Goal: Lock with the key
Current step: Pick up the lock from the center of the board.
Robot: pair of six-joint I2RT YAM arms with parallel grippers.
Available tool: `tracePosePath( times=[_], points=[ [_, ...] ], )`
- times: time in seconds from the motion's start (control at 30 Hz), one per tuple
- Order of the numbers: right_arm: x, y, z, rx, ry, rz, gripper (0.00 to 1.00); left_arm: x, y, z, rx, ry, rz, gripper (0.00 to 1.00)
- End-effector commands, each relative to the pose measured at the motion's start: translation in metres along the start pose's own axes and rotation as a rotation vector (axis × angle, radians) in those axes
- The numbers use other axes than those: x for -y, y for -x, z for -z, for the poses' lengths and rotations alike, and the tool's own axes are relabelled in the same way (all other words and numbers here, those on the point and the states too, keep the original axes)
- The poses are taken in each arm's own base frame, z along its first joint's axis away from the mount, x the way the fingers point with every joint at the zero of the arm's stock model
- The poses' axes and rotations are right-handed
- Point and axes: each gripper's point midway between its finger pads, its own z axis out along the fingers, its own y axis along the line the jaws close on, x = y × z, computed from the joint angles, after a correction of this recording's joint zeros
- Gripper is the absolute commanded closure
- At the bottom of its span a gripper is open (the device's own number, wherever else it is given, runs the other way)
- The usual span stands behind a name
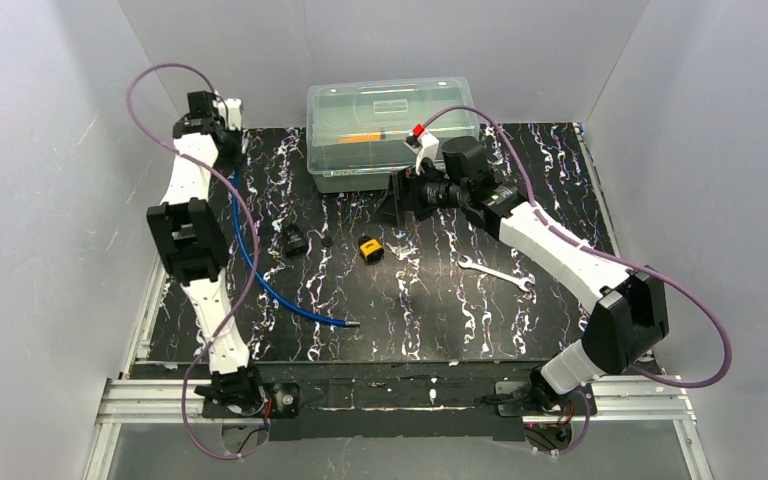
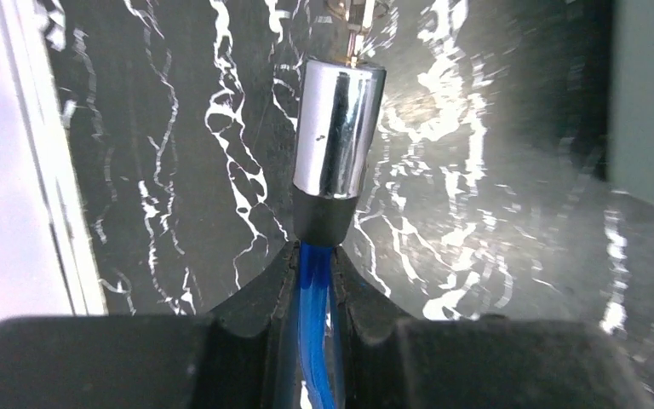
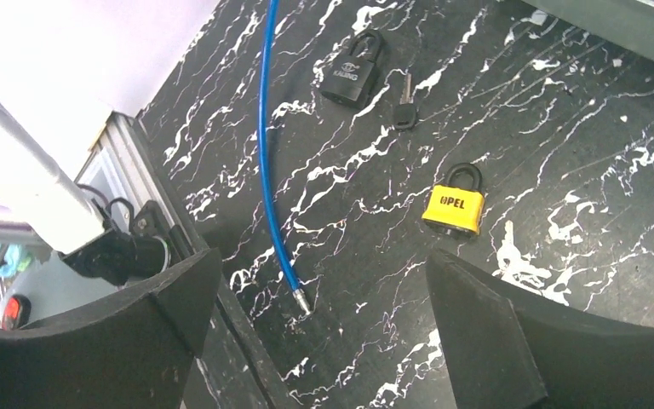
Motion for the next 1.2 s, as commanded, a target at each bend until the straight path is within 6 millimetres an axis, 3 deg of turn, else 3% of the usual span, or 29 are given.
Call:
tracePosePath(
  times=[0.0, 0.33, 0.6, 0.8, 0.97, 1.17],
  points=[
    [-0.031, 0.027, 0.025, 0.073, 0.141, 0.191, 0.02, 0.023, 0.041, 0.104, 0.208, -0.077, 0.011, 1.0],
    [-0.037, 0.025, 0.051, 0.118, 0.122, 0.331, 0.02, 0.11, 0.009, 0.237, 0.344, -0.419, 0.084, 1.0],
    [-0.048, 0.032, 0.068, 0.125, 0.131, 0.453, 0.02, 0.17, -0.029, 0.319, 0.451, -0.593, -0.015, 1.0],
    [-0.046, 0.033, 0.095, 0.076, 0.067, 0.596, 0.02, 0.195, -0.051, 0.342, 0.519, -0.563, -0.22, 1.0],
    [-0.031, 0.014, 0.102, 0.034, 0.045, 0.549, 0.02, 0.199, -0.046, 0.364, 0.588, -0.571, -0.288, 1.0],
    [-0.034, 0.017, 0.115, 0.022, 0.077, 0.516, 0.02, 0.204, -0.031, 0.391, 0.618, -0.6, -0.26, 1.0]
  ],
)
